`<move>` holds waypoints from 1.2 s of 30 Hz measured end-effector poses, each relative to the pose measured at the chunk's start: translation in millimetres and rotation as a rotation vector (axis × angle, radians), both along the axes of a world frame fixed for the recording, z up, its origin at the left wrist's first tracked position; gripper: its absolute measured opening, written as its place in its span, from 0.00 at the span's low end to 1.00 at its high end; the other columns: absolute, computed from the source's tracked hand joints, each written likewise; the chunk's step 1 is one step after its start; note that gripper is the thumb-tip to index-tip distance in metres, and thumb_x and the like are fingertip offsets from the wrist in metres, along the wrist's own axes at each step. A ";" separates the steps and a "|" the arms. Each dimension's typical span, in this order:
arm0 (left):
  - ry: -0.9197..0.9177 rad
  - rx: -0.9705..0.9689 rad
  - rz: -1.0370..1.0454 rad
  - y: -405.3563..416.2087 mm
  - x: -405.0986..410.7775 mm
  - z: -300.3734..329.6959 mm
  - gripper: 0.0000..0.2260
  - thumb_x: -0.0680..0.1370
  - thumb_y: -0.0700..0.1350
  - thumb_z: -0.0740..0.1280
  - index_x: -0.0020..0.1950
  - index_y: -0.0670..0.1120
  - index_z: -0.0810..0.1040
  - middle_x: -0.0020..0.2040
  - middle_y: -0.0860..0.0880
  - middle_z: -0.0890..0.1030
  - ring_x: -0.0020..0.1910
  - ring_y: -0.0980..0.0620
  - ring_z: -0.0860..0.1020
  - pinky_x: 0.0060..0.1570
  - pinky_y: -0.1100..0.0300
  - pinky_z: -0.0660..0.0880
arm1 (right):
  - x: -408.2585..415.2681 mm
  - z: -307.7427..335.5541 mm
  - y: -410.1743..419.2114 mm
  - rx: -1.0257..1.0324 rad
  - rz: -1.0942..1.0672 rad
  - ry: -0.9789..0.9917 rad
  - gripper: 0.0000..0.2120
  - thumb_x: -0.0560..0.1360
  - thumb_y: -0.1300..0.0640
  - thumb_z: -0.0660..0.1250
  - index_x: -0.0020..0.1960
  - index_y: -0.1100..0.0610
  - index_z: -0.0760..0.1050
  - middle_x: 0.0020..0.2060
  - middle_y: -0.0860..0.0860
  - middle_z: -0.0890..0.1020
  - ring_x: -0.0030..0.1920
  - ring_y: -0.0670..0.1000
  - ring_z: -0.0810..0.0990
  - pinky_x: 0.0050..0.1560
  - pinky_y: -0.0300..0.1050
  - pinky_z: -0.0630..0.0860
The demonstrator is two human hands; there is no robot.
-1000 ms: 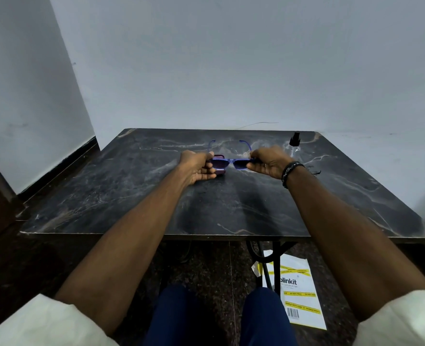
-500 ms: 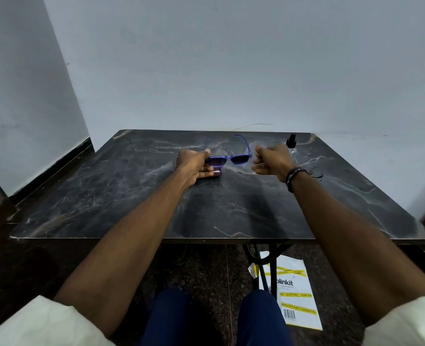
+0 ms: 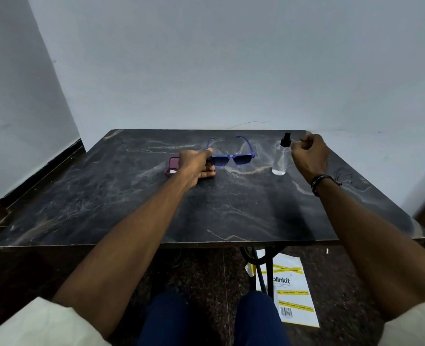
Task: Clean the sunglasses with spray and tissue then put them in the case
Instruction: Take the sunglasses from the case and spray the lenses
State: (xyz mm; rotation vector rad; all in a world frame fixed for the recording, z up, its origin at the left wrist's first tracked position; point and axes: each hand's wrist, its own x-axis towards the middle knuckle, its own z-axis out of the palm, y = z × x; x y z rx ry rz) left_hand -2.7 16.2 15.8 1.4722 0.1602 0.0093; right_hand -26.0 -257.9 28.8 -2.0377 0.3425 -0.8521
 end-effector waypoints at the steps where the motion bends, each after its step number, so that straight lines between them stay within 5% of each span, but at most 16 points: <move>1: -0.004 -0.001 -0.005 -1.3 0.4 -0.8 0.10 0.79 0.44 0.69 0.43 0.39 0.77 0.34 0.41 0.79 0.27 0.50 0.77 0.37 0.51 0.83 | 5.1 -1.3 -3.5 0.025 0.059 0.059 0.20 0.72 0.47 0.68 0.59 0.57 0.73 0.49 0.51 0.79 0.49 0.52 0.78 0.49 0.47 0.74; 5: -0.018 -0.019 -0.038 -5.2 3.7 -3.9 0.10 0.79 0.45 0.70 0.44 0.39 0.77 0.34 0.43 0.79 0.27 0.51 0.78 0.35 0.53 0.83 | 25.6 -6.6 -11.4 0.042 0.242 0.256 0.33 0.70 0.45 0.74 0.68 0.59 0.69 0.63 0.56 0.74 0.62 0.55 0.75 0.63 0.55 0.74; 9: -0.025 -0.031 -0.070 -9.0 8.7 -8.6 0.10 0.79 0.45 0.70 0.46 0.38 0.78 0.34 0.42 0.80 0.28 0.50 0.79 0.35 0.52 0.82 | 41.7 -14.5 -10.6 0.014 0.312 0.287 0.27 0.69 0.50 0.76 0.64 0.58 0.73 0.59 0.55 0.78 0.59 0.54 0.77 0.64 0.54 0.74; 16: -0.043 -0.053 -0.094 -12.7 17.4 -14.7 0.10 0.79 0.45 0.70 0.46 0.38 0.78 0.34 0.42 0.80 0.29 0.49 0.80 0.35 0.52 0.82 | 45.7 -28.0 -9.1 0.033 0.351 0.207 0.21 0.71 0.63 0.75 0.62 0.61 0.73 0.52 0.56 0.81 0.51 0.53 0.81 0.60 0.53 0.77; 20: -0.055 -0.059 -0.080 -14.3 17.5 -15.1 0.10 0.79 0.44 0.69 0.45 0.38 0.78 0.34 0.41 0.80 0.28 0.49 0.79 0.34 0.53 0.83 | 43.3 -30.5 -10.3 0.018 0.349 0.189 0.24 0.70 0.58 0.77 0.62 0.58 0.74 0.53 0.55 0.81 0.52 0.54 0.81 0.59 0.56 0.78; 25: -0.061 -0.051 -0.073 -13.3 14.6 -17.0 0.10 0.79 0.45 0.69 0.46 0.37 0.78 0.34 0.41 0.80 0.28 0.49 0.80 0.33 0.54 0.82 | 31.3 -30.6 -2.4 -0.137 0.272 0.157 0.34 0.68 0.39 0.74 0.67 0.57 0.72 0.63 0.56 0.78 0.57 0.55 0.77 0.54 0.50 0.77; 28: -0.069 -0.061 -0.065 -11.9 11.6 -16.9 0.10 0.79 0.45 0.70 0.45 0.38 0.78 0.35 0.41 0.80 0.28 0.49 0.80 0.33 0.54 0.82 | 24.5 -25.2 8.6 -0.099 0.291 0.131 0.34 0.69 0.38 0.73 0.65 0.59 0.70 0.60 0.57 0.77 0.56 0.54 0.76 0.52 0.49 0.75; 32: -0.090 -0.106 -0.061 -8.7 5.7 -11.3 0.10 0.79 0.45 0.69 0.44 0.38 0.78 0.34 0.42 0.79 0.27 0.50 0.78 0.31 0.55 0.82 | 19.3 -17.5 25.6 -0.035 0.338 0.083 0.27 0.65 0.36 0.74 0.50 0.54 0.70 0.44 0.58 0.80 0.43 0.60 0.81 0.42 0.58 0.81; 36: -0.094 -0.123 -0.045 -0.7 1.5 -7.2 0.10 0.79 0.45 0.69 0.43 0.38 0.77 0.31 0.41 0.78 0.25 0.50 0.78 0.30 0.53 0.82 | 11.2 -8.1 45.9 0.092 0.444 0.049 0.23 0.69 0.45 0.75 0.53 0.55 0.68 0.45 0.53 0.81 0.42 0.52 0.83 0.34 0.43 0.77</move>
